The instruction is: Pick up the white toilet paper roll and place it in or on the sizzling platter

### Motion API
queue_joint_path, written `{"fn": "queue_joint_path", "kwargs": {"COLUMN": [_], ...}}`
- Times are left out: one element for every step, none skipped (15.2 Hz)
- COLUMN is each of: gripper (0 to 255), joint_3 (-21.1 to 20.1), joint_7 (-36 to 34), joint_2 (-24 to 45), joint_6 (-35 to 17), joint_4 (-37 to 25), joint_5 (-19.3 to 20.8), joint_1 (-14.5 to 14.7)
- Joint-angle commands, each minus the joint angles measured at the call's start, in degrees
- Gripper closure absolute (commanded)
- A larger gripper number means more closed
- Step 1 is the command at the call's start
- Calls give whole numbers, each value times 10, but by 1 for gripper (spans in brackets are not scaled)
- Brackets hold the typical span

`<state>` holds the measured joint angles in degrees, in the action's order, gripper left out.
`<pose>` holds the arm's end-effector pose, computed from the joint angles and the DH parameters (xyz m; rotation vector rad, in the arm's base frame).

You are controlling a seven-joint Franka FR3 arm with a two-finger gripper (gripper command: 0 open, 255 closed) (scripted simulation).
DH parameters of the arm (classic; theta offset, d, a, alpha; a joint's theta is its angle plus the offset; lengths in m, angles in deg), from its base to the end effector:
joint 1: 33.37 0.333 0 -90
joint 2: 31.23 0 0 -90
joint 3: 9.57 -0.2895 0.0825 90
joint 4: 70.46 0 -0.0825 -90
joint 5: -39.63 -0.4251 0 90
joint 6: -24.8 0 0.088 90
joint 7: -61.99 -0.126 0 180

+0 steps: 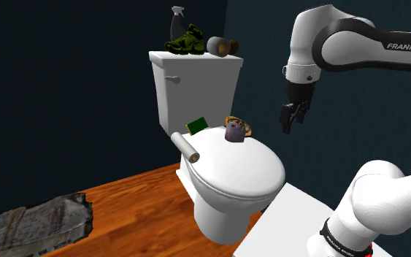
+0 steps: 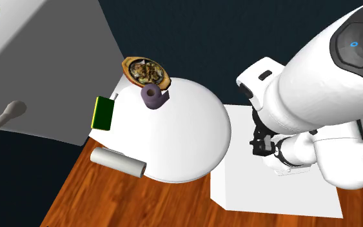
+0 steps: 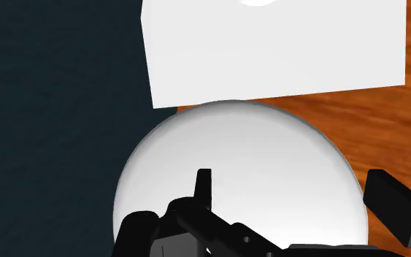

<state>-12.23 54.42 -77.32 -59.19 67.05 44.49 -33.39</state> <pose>0.3467 0.0062 0.5294 3.0036 -0.1591 -0.1809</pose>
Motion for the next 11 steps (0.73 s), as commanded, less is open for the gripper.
{"fn": "queue_joint_path", "kwargs": {"gripper": [0, 0, 0, 0, 0, 0, 0, 0, 0, 0, 0], "joint_3": [0, 9, 17, 26, 35, 43, 51, 59, 68, 75, 83], "joint_7": [0, 9, 18, 27, 36, 44, 53, 62, 71, 80, 88], "joint_2": [0, 12, 26, 40, 54, 70, 86, 103, 120, 138, 156], "joint_6": [0, -18, -37, -55, -73, -91, -108, -126, -143, -160, -176], "joint_4": [0, 3, 5, 6, 7, 6, 5, 3, 0, -4, -8], "joint_5": [0, 5, 10, 15, 19, 23, 27, 30, 32, 34, 35], "joint_1": [0, -2, -4, -7, -9, -11, -12, -14, -16, -17, -18]}}
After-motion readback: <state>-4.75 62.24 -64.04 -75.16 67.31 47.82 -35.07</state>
